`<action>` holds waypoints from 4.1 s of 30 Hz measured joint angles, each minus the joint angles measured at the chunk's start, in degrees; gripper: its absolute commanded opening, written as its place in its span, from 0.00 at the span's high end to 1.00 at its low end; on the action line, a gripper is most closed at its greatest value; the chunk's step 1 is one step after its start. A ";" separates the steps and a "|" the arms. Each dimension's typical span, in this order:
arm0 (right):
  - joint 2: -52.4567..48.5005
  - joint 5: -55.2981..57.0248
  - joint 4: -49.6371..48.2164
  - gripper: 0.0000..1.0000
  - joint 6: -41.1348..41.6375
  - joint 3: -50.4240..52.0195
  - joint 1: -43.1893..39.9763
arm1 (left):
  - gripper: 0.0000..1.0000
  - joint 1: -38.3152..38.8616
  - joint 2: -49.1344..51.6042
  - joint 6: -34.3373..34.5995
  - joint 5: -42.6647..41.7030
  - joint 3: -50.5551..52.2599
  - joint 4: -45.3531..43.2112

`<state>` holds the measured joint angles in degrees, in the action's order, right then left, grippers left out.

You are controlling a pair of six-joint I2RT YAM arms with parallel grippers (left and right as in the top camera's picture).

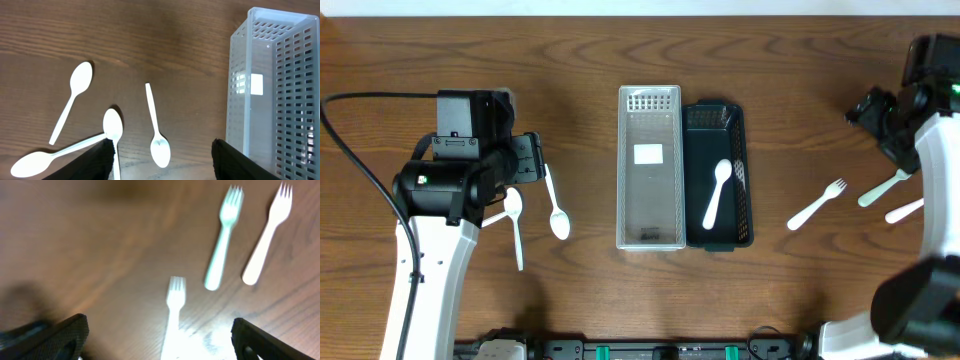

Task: Pack container
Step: 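Move the right gripper back and grasp a white fork, then carry the fork left and release it into the dark basket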

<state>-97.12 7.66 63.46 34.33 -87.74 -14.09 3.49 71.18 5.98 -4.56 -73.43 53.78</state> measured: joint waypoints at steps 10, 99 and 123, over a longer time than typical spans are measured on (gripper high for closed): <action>-13.92 -2.73 -5.05 0.04 -0.61 7.80 -1.92 | 0.23 0.00 0.00 0.00 0.00 0.00 0.00; -4.61 -10.62 -8.98 0.99 -6.60 11.87 6.19 | 0.23 0.00 0.00 0.00 0.00 0.00 -0.63; -10.08 -12.33 -5.01 0.97 -6.73 1.79 37.83 | 0.23 0.00 0.00 0.00 0.00 0.00 -0.66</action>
<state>-107.20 -4.67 58.46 27.59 -85.95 23.75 3.49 71.18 5.98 -4.56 -73.43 53.12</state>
